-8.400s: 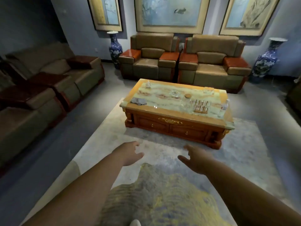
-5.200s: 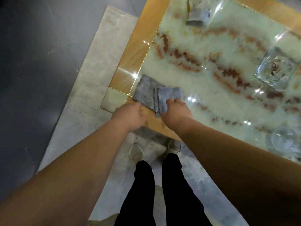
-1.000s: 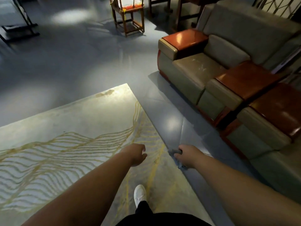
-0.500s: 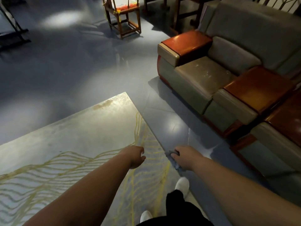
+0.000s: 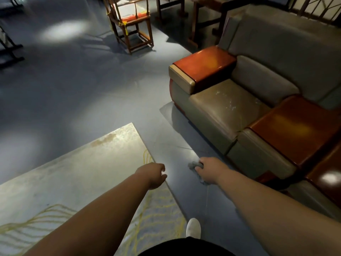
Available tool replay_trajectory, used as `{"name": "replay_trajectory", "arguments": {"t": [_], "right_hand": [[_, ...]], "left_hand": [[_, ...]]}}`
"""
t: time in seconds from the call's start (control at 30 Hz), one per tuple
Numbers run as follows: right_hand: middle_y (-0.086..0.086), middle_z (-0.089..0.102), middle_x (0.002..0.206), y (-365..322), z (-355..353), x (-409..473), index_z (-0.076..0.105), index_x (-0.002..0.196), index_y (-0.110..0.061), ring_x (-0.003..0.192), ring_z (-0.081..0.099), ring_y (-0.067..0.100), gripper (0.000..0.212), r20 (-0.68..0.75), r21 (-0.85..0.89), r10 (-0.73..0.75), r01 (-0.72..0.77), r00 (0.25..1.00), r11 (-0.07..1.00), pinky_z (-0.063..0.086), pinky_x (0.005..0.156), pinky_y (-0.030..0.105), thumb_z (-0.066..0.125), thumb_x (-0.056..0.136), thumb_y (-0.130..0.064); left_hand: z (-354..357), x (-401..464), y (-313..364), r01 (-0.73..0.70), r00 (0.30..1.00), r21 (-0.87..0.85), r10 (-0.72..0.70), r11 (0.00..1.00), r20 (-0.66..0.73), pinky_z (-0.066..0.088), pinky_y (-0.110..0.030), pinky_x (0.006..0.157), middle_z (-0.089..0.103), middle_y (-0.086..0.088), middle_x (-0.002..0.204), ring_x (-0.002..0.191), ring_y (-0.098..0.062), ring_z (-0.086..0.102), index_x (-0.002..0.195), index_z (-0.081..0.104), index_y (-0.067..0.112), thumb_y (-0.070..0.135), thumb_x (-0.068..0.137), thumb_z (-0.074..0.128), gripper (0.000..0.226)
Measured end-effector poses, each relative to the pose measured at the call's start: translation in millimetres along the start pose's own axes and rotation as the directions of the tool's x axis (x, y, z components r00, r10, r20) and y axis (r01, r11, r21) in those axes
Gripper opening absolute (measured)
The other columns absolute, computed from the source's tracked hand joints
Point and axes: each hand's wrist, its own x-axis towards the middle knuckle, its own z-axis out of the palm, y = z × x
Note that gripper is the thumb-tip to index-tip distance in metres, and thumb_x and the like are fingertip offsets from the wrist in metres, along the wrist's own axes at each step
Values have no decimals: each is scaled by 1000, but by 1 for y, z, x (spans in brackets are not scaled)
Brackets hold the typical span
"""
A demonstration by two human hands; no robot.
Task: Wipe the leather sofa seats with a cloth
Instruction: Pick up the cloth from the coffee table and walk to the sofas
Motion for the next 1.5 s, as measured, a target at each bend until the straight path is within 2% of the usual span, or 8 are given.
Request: {"name": "replay_trajectory", "arguments": {"t": [0.1, 0.23, 0.5, 0.7, 0.8, 0.97, 1.4, 1.5], "right_hand": [[3, 61, 95, 10, -34, 34, 53, 90, -24, 84, 60, 23, 24, -29, 5, -1, 1, 1000, 1000, 48, 67, 35, 48, 103, -44], [4, 65, 96, 19, -60, 71, 58, 98, -22, 88, 64, 24, 25, -46, 96, 28, -23, 999, 995, 58, 79, 41, 50, 102, -45], [-1, 62, 96, 27, -94, 153, 57, 99, -22, 89, 64, 21, 28, 18, 129, 96, -98, 995, 987, 58, 82, 42, 50, 102, -49], [2, 63, 94, 10, -148, 229, 57, 93, -22, 81, 62, 17, 27, 6, 215, 189, -186, 982, 959, 53, 69, 36, 51, 103, -45], [0, 63, 91, -4, -172, 264, 58, 95, -20, 76, 61, 13, 28, 17, 244, 228, -225, 974, 943, 44, 59, 29, 51, 105, -45], [-1, 60, 89, -29, -196, 309, 55, 95, -22, 76, 58, 11, 24, -3, 318, 254, -240, 967, 917, 41, 58, 26, 50, 106, -42], [2, 55, 86, 6, -220, 397, 53, 93, -16, 78, 53, 21, 29, 25, 350, 343, -329, 939, 877, 33, 56, 31, 46, 108, -40], [6, 55, 93, 27, -228, 418, 52, 96, -13, 88, 53, 27, 28, 26, 364, 346, -331, 938, 870, 35, 65, 34, 44, 109, -37]], "left_hand": [[-17, 32, 13, -6, 1000, -29, 6, 1000, -3, 51, -43, 102, 61, -2, 143, 126, -26, 60, 144, 53, 29, 53, 105, 48, 47], [-42, 74, 17, -16, 1000, -15, 16, 1000, 24, 51, -43, 101, 62, -2, 140, 126, -27, 60, 143, 54, 28, 53, 105, 48, 45], [-105, 175, -8, -35, 999, -3, 35, 999, 37, 50, -41, 105, 65, -1, 136, 127, -25, 60, 144, 54, 27, 51, 106, 50, 45], [-168, 268, -38, -102, 994, 14, 102, 995, 29, 49, -38, 104, 67, -2, 134, 128, -25, 58, 143, 56, 24, 49, 106, 50, 44], [-198, 309, -55, -145, 989, 35, 143, 989, 47, 49, -40, 105, 65, -3, 138, 128, -26, 58, 143, 57, 24, 49, 106, 50, 45], [-244, 365, -82, -193, 980, 95, 187, 977, 63, 49, -41, 105, 66, -2, 135, 128, -26, 58, 143, 57, 24, 48, 106, 50, 45], [-304, 476, -72, -252, 963, 165, 232, 953, 135, 49, -42, 105, 67, -2, 134, 126, -25, 59, 142, 56, 24, 48, 106, 50, 44], [-316, 506, -54, -276, 956, 185, 250, 943, 152, 51, -41, 104, 67, -3, 134, 124, -25, 61, 141, 57, 24, 48, 106, 50, 43]]}}
